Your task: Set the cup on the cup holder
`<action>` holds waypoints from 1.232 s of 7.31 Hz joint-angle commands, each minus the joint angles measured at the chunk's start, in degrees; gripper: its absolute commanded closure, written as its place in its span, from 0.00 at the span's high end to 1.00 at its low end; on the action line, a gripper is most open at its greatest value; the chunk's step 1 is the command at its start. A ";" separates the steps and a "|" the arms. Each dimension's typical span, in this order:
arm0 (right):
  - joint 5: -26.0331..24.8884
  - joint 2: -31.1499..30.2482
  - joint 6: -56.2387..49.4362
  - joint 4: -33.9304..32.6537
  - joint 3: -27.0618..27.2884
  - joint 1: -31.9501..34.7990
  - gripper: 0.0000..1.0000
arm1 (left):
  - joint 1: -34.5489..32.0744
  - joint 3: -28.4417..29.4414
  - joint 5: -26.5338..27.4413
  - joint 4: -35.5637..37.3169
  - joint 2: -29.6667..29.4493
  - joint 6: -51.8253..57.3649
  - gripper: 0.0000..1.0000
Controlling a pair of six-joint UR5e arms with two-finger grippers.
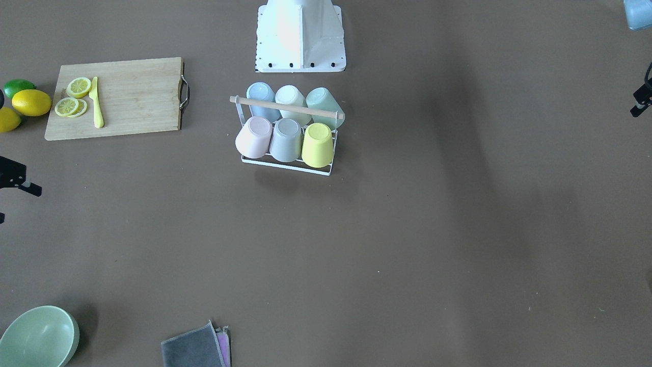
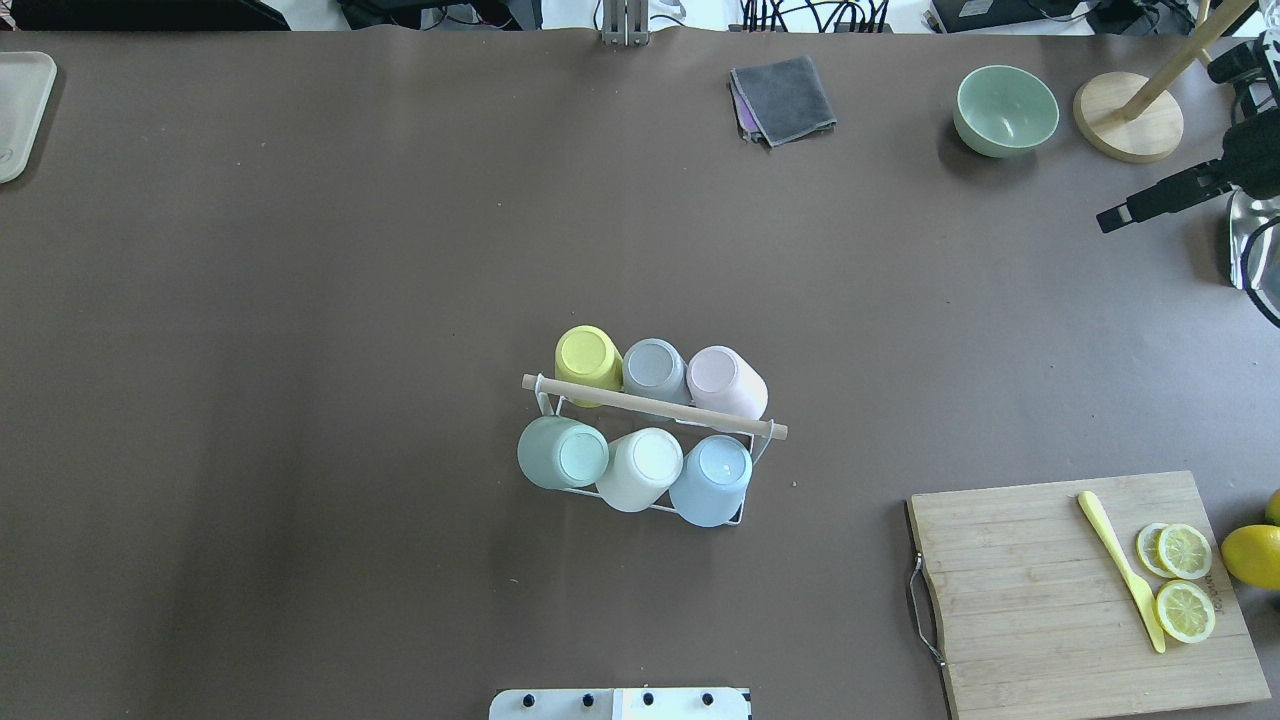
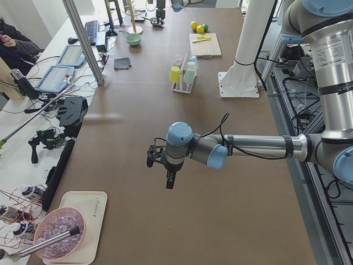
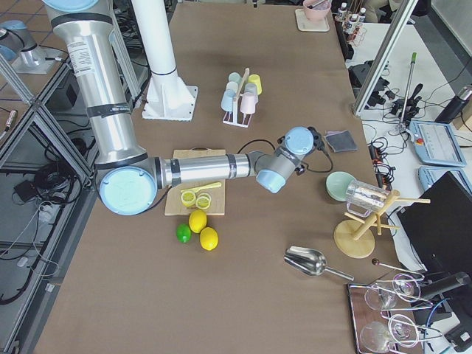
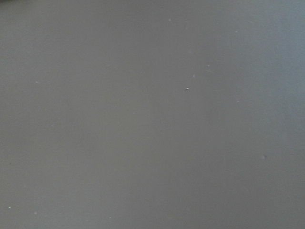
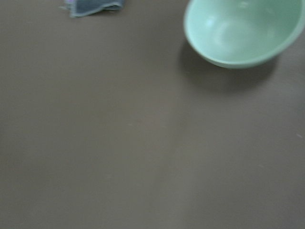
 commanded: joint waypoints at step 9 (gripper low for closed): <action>-19.19 -5.94 -12.92 -34.02 3.91 16.08 1.00 | -5.61 -1.10 -1.26 18.56 -0.69 8.92 0.99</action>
